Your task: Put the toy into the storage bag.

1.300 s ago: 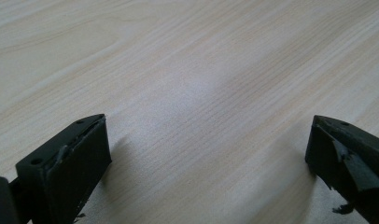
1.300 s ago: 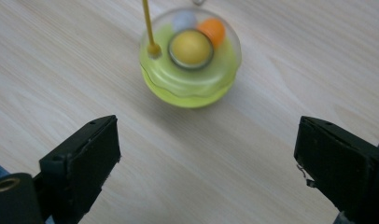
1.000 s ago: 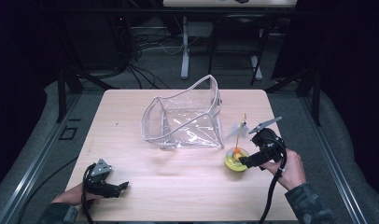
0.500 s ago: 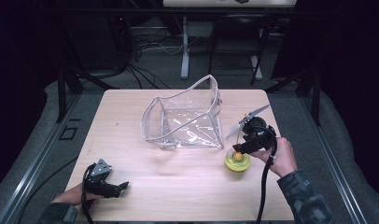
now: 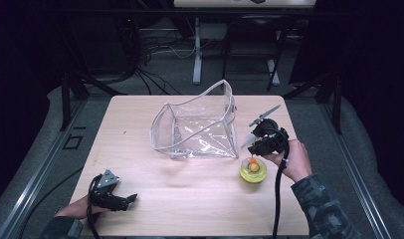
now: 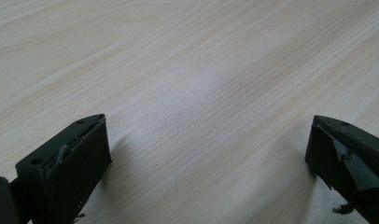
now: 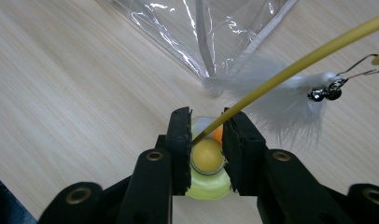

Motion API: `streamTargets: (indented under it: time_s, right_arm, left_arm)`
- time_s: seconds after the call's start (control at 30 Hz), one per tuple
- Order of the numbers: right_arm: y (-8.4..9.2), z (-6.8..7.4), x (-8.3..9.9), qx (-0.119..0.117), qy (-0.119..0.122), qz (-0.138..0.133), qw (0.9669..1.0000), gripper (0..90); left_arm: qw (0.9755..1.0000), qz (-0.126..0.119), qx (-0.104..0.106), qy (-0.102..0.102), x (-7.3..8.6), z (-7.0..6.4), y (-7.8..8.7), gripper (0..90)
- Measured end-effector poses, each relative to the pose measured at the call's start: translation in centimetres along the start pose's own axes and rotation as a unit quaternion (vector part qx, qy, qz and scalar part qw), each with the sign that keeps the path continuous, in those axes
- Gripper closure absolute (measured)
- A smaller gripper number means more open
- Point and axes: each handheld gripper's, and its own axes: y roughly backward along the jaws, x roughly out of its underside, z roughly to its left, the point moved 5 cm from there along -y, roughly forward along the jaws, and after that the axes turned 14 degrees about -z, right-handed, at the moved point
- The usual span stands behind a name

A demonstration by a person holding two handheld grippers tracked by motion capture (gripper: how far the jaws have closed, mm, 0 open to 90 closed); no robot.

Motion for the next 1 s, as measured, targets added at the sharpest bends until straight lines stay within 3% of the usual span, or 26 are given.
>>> streamTargets:
  time_s: [0.13,0.2,0.27,0.47,0.73,0.77,1.0]
  right_arm:
    - [-0.1,0.0,0.0,-0.007,-0.002,-0.004,1.0000,81.7]
    - [-0.2,0.0,0.0,-0.026,-0.010,-0.014,0.9995,85.8]
    - [-0.3,-0.1,0.0,-0.030,-0.010,-0.016,0.9994,87.9]
    - [-0.1,-0.4,0.1,-0.018,-0.003,-0.020,0.9996,88.7]
    - [0.2,-0.4,-0.2,-0.017,0.001,-0.018,0.9997,88.8]
    - [0.3,-0.5,-0.3,-0.019,0.011,-0.012,0.9997,88.8]
    - [1.2,0.0,-1.2,-0.018,0.020,-0.020,0.9994,88.8]
  left_arm:
    - [1.0000,0.000,0.000,0.000,0.0,0.0,0.0,0.0]
    - [1.0000,0.000,0.000,0.000,0.0,0.0,0.0,0.0]
    - [1.0000,0.000,0.000,0.000,0.0,0.0,0.0,0.0]
    - [1.0000,0.000,0.000,-0.001,0.0,0.0,0.0,0.0]
    - [1.0000,0.000,0.000,-0.002,0.0,0.0,0.0,0.0]
    - [1.0000,0.000,0.000,0.000,0.0,0.0,0.0,0.0]
    - [1.0000,0.000,0.000,-0.001,0.0,0.0,0.0,0.0]
